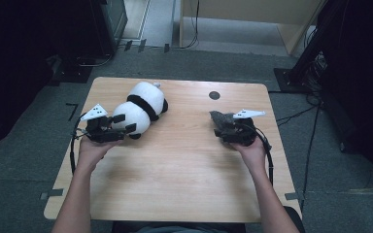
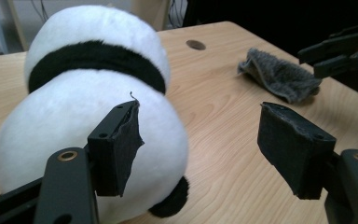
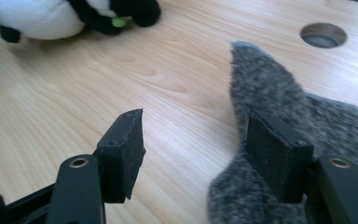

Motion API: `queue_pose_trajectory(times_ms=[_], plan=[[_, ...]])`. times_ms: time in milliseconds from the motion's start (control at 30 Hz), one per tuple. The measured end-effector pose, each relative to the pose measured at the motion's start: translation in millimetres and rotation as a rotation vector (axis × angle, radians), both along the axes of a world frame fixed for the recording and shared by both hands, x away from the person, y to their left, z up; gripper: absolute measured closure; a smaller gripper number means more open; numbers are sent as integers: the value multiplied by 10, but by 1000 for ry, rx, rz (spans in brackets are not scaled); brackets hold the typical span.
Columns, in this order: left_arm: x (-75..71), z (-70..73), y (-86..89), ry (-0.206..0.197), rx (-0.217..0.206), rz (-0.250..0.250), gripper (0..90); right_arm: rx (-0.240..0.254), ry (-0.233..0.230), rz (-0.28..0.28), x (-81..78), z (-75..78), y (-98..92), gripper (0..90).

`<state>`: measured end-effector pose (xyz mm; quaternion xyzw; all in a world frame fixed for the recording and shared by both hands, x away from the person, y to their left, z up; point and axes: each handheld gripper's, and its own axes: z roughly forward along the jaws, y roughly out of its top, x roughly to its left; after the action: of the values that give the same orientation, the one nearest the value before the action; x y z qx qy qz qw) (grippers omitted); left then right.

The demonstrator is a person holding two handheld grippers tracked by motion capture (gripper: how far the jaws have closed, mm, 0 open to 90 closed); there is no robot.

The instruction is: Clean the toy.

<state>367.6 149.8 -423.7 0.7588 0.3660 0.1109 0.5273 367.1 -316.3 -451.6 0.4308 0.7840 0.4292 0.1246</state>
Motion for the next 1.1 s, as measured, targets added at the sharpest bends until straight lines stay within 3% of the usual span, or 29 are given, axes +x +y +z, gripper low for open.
queue_pose_trajectory(times_ms=[200,567,833,967,1033,1100], plan=[[-32,-30,-212,8,42,-54,300,3,-3,45,-91,7,140,376],[-110,-98,-659,23,70,-148,301,-5,-14,123,-257,-17,406,384],[-177,-206,-906,30,73,-175,301,-21,-1,164,-313,-78,572,399],[-202,-280,-1008,37,102,-188,300,-19,-5,161,-334,-111,618,399],[-212,-328,-1070,41,137,-195,299,-23,-3,160,-355,-141,638,399],[-220,-389,-1114,44,142,-193,299,-33,9,158,-377,-184,658,400]])
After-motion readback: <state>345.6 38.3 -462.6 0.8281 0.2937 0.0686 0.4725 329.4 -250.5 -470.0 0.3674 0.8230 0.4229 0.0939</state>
